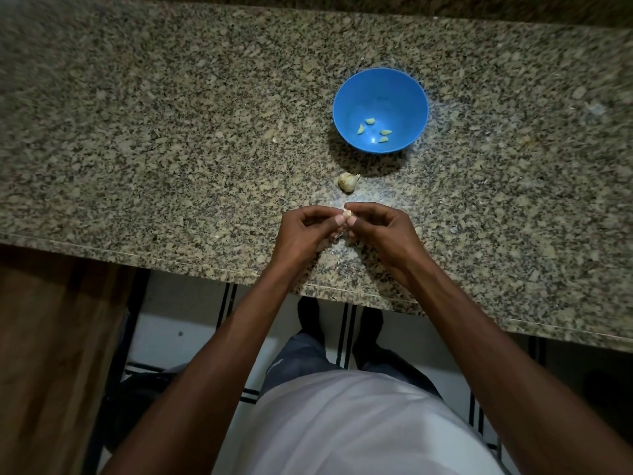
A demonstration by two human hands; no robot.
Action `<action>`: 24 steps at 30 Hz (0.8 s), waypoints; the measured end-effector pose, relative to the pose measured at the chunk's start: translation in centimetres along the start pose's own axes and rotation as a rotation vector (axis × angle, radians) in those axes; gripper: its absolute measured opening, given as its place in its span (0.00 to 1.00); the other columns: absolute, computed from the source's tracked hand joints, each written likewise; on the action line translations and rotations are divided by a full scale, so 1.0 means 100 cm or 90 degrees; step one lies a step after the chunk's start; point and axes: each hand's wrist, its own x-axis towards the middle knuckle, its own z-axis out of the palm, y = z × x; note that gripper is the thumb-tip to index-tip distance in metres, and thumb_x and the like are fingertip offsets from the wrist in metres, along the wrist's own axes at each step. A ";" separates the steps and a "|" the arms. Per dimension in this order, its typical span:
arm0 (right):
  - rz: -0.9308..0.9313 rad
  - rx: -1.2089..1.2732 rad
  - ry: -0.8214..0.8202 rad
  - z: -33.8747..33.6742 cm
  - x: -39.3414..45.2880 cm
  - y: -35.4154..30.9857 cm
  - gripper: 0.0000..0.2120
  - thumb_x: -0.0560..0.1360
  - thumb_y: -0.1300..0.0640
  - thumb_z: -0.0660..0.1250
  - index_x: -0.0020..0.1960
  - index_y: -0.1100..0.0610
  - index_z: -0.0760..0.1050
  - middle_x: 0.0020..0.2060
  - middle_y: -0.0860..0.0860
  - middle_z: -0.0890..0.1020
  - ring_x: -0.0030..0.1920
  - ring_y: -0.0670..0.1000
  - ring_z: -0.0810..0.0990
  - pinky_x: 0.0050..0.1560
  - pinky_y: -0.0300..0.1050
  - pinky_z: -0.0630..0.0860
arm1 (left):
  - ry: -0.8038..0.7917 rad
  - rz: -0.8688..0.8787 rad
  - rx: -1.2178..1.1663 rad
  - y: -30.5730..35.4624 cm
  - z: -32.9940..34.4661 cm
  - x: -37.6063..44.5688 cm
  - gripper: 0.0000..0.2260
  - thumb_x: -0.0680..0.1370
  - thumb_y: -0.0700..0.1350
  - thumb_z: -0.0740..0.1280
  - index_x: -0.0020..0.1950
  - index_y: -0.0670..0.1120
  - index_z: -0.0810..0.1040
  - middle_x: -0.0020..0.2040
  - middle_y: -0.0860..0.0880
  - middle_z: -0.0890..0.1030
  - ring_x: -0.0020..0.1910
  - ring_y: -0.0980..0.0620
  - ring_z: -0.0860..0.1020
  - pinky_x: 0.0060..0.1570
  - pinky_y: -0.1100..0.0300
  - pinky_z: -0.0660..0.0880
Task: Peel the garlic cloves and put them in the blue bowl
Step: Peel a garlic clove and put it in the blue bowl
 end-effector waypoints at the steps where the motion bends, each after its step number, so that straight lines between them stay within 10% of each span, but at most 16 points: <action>1: 0.002 0.014 -0.003 -0.001 0.000 0.000 0.13 0.76 0.64 0.77 0.60 0.63 0.84 0.53 0.59 0.88 0.54 0.54 0.87 0.52 0.45 0.83 | 0.008 0.008 0.001 0.000 0.001 0.000 0.09 0.77 0.40 0.77 0.55 0.38 0.86 0.48 0.45 0.88 0.47 0.54 0.87 0.46 0.63 0.81; 7: -0.012 0.026 0.037 -0.003 -0.001 0.003 0.12 0.75 0.61 0.78 0.57 0.62 0.85 0.51 0.59 0.88 0.55 0.61 0.87 0.62 0.57 0.83 | 0.044 0.116 0.155 -0.002 0.006 0.002 0.07 0.78 0.45 0.77 0.53 0.43 0.88 0.46 0.50 0.88 0.46 0.55 0.87 0.51 0.53 0.85; 15: -0.072 0.002 0.025 -0.001 -0.005 -0.002 0.11 0.77 0.63 0.76 0.59 0.65 0.85 0.51 0.59 0.88 0.52 0.58 0.88 0.52 0.46 0.84 | 0.033 0.109 0.125 -0.001 0.003 0.005 0.08 0.77 0.45 0.78 0.52 0.42 0.88 0.46 0.48 0.89 0.48 0.51 0.87 0.53 0.46 0.85; 24: -0.072 -0.010 -0.008 0.001 -0.010 -0.005 0.15 0.77 0.61 0.76 0.61 0.65 0.84 0.53 0.57 0.88 0.52 0.55 0.89 0.52 0.44 0.84 | 0.057 0.194 0.302 -0.004 0.009 0.003 0.06 0.82 0.48 0.71 0.50 0.45 0.83 0.43 0.53 0.85 0.43 0.58 0.83 0.41 0.59 0.82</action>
